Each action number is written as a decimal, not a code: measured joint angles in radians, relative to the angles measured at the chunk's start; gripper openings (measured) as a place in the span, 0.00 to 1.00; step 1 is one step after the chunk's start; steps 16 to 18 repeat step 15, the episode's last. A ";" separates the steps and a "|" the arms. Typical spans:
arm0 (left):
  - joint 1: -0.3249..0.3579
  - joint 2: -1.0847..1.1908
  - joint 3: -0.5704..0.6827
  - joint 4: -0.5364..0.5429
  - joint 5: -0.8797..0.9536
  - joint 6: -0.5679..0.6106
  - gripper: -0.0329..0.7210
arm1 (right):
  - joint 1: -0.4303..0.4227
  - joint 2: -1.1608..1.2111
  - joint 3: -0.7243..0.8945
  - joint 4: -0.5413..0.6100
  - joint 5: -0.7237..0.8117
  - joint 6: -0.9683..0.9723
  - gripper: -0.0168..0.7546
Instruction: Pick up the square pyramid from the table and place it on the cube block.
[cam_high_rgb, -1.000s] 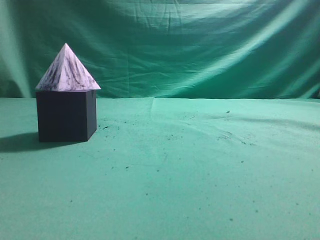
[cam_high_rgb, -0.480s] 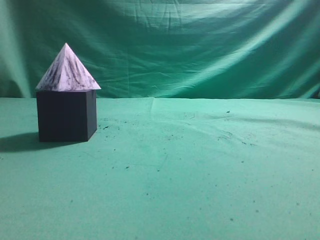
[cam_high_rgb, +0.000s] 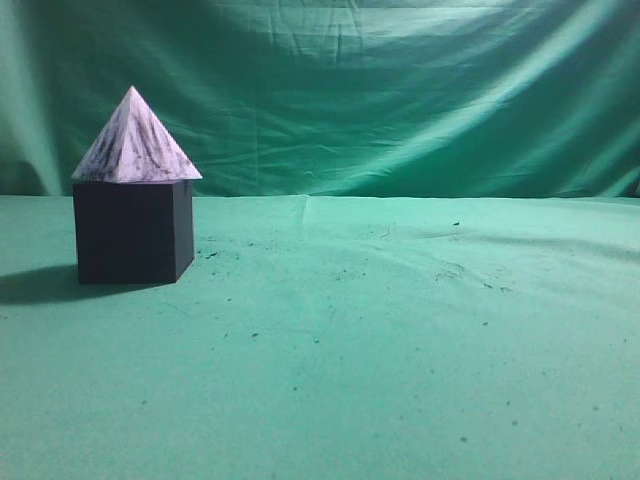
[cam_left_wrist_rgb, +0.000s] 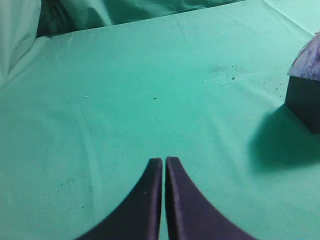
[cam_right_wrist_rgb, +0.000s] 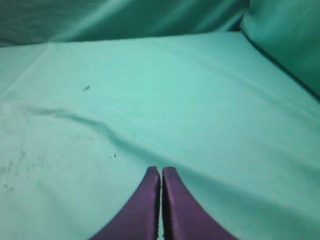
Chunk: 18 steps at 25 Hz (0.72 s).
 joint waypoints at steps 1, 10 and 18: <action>0.000 0.000 0.000 0.000 0.000 0.000 0.04 | -0.002 0.000 0.000 0.002 0.010 0.000 0.02; 0.000 0.000 0.000 0.000 0.000 0.000 0.04 | -0.002 0.000 0.000 0.014 0.018 0.000 0.02; 0.000 0.000 0.000 0.000 0.000 0.000 0.04 | -0.002 0.000 0.000 0.014 0.018 0.000 0.02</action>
